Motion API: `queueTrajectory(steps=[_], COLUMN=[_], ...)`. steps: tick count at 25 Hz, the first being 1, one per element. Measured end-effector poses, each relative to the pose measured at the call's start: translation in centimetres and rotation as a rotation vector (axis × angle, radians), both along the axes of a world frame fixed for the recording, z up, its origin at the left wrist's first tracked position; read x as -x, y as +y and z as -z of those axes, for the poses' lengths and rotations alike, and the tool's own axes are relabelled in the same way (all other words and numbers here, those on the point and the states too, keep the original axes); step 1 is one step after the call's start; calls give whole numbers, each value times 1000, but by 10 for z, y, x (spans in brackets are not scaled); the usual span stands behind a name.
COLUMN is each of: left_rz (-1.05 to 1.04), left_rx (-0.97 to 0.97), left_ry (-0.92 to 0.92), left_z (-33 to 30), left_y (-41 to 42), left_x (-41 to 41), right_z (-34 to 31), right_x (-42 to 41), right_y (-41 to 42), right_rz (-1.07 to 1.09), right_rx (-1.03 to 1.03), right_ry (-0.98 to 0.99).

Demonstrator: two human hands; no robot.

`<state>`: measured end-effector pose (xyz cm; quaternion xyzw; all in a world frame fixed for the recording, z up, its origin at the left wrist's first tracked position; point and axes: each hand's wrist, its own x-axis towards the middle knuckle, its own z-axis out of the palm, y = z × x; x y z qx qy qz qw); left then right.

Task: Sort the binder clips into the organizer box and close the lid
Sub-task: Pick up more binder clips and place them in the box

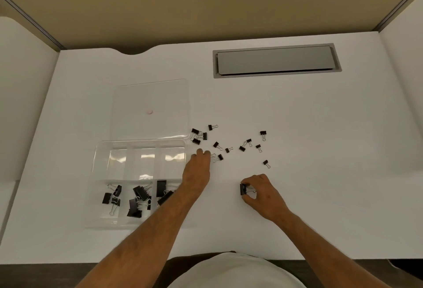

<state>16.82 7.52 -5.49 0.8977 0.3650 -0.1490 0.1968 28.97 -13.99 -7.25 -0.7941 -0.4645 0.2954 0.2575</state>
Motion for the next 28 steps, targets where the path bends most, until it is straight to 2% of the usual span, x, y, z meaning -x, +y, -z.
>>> queueTrajectory(steps=[5, 13, 21, 28], left_rz=[-108, -240, -308, -326], left_rx=[106, 181, 160, 165], left_ry=[-209, -534, -598, -637], left_z=[-2, -41, -68, -75], left_y=[-12, -40, -54, -13], left_x=[15, 53, 119, 173], right_z=[-10, -35, -48, -71], right_x=[6, 24, 60, 103], right_y=[0, 1, 27, 82], right_rz=[10, 58, 38, 42], right_rx=[-10, -90, -127, -137], right_ry=[-7, 3, 26, 80])
